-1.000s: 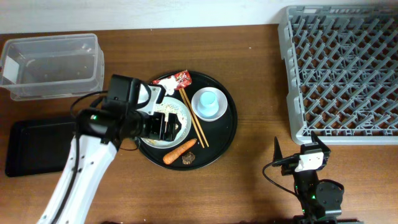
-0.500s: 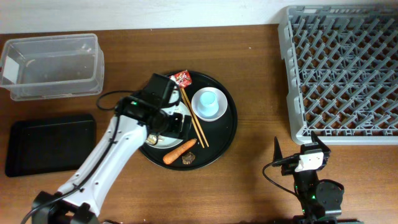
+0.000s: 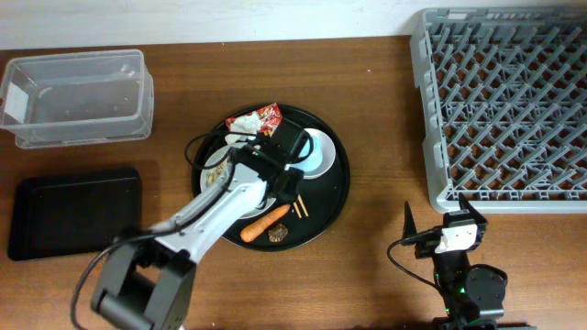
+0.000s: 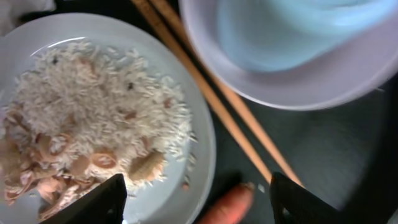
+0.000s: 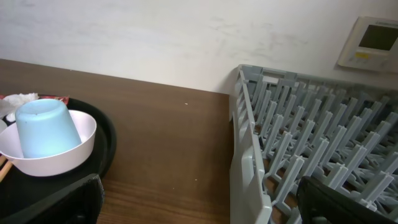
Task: Sort waste into correct bins and load items into the dishwasher rack
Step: 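Grasp the white plate's rim with the left gripper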
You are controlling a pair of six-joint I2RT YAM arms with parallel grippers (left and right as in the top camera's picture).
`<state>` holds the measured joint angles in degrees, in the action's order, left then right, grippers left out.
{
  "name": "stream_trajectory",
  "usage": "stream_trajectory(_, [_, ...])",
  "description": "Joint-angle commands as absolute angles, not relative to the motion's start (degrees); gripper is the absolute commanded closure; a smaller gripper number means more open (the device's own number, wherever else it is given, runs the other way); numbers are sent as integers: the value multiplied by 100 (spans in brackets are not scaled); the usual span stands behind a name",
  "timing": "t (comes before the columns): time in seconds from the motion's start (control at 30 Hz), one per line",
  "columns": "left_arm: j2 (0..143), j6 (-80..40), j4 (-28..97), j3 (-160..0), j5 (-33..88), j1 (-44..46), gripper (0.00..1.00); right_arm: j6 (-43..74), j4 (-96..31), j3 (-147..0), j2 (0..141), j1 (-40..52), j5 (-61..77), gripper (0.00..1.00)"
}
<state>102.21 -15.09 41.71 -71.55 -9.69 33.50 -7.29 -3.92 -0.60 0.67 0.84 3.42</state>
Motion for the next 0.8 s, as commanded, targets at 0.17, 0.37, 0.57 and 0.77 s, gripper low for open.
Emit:
stream_trajectory(0.17, [10696,-1802,3905,-7227,-1435,3352,36,-705,-432,-32,32,64,292,2])
stream_trajectory(0.37, [10864,-1802,3874,-7227,-1426,3518,48,-705,-432,-32,32,64,292,2])
stream_trajectory(0.57, [10993,-1846,3789,-7227,-1441,3564,48,-705,-432,-32,32,64,292,2])
stream_trajectory(0.77, [10995,-1844,3800,-7225,-1494,3562,49,-705,-432,-32,32,64,292,2])
